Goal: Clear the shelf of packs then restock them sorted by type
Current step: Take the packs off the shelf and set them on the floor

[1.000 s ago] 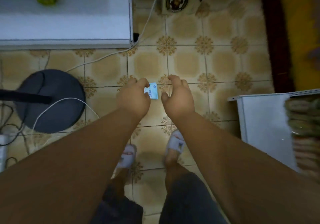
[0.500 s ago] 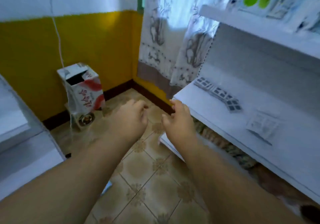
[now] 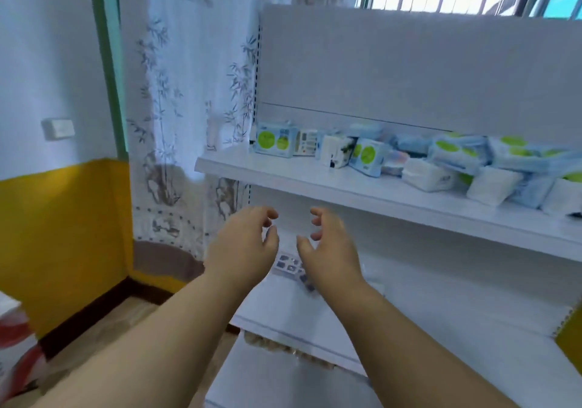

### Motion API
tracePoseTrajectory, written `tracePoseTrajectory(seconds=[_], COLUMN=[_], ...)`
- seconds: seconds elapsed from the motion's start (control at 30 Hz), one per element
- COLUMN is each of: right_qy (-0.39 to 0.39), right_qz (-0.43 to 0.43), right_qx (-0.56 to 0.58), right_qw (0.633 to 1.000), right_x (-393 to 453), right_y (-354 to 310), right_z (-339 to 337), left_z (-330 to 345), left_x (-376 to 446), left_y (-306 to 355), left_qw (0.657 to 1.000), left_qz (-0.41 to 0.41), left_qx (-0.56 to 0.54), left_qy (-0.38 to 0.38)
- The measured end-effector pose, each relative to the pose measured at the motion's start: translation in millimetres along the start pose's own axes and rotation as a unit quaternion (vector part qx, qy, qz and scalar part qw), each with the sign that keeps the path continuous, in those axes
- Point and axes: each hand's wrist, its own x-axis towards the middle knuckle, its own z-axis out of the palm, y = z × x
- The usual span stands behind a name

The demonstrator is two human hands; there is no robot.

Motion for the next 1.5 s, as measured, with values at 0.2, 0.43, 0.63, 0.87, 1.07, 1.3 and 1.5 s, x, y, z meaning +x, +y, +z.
tracePoseTrajectory(seconds=[0.2, 0.43, 0.63, 0.87, 1.07, 1.3, 1.5], right_qy=[0.073, 0.099, 0.061, -0.030, 0.005, 0.001, -0.103], right_qz=[-0.014, 0.007, 0.033, 0.134, 0.152, 0.056, 0.009], right_qx=[0.008, -0.028, -0.043, 0.046, 0.140, 0.000, -0.230], right_qw=[0.997, 0.995, 0.997, 0.989, 0.978, 0.998, 0.968], right_x=[77.0, 169.2, 254.1, 337.3, 365.8, 402.3, 415.1], right_y=[-19.0, -38.0, -29.1, -8.3, -8.5, -18.7, -17.5], right_z=[9.6, 40.7, 63.7, 97.6, 114.7, 123.6, 147.7], left_z=[0.0, 13.4, 46.9, 80.4, 83.2, 57.8, 72.6], left_x=[86.2, 184.9, 271.7, 345.8, 364.2, 381.5, 386.1], left_y=[-17.3, -56.6, -83.0, -103.4, -114.1, -140.8, -148.3], left_qw=[0.998, 0.996, 0.997, 0.968, 0.955, 0.913, 0.901], left_qz=[0.057, 0.079, 0.028, -0.197, -0.212, -0.232, -0.271], left_qx=[-0.026, -0.037, 0.014, -0.144, -0.194, -0.320, -0.308], left_qy=[0.008, -0.021, -0.075, -0.064, -0.073, 0.096, 0.140])
